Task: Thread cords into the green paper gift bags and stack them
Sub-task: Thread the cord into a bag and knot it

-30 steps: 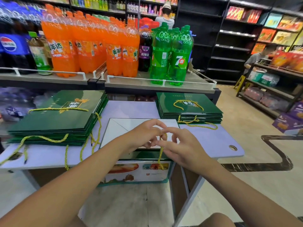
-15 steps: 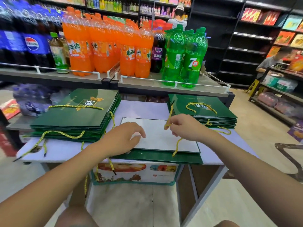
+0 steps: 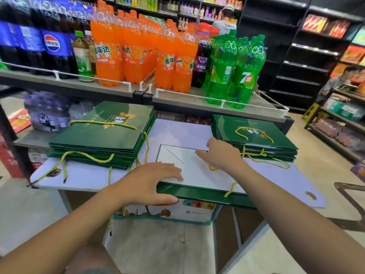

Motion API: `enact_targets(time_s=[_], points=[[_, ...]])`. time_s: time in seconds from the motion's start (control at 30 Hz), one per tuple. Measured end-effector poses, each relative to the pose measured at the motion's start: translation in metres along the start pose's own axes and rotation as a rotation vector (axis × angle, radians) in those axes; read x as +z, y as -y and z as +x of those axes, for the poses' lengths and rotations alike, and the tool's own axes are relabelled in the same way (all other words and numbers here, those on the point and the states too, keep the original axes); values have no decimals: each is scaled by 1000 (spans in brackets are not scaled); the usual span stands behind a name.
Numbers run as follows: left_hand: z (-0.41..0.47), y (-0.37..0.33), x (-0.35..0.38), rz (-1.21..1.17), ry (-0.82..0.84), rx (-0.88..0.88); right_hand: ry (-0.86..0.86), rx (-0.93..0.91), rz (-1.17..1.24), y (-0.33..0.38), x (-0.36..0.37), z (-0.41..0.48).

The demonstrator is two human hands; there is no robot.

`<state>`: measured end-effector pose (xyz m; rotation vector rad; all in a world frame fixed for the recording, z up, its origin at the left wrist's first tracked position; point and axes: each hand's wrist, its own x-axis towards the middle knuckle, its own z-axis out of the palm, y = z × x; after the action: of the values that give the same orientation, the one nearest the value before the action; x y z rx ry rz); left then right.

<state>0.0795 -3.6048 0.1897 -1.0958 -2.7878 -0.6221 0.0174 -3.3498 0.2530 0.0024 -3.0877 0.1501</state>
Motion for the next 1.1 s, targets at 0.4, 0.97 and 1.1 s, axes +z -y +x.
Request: enact_targets(time_s=[0.4,0.97,1.1], points=[[13,-16,10,-1,8,31,57,-202,445,-15,7,-27],[39,-34,29,-179,-59,-2,172,-506,382,-56,-18,-86],[39,-36,28,-177,-52,-6,139,-559,327,-52,-15,-87]])
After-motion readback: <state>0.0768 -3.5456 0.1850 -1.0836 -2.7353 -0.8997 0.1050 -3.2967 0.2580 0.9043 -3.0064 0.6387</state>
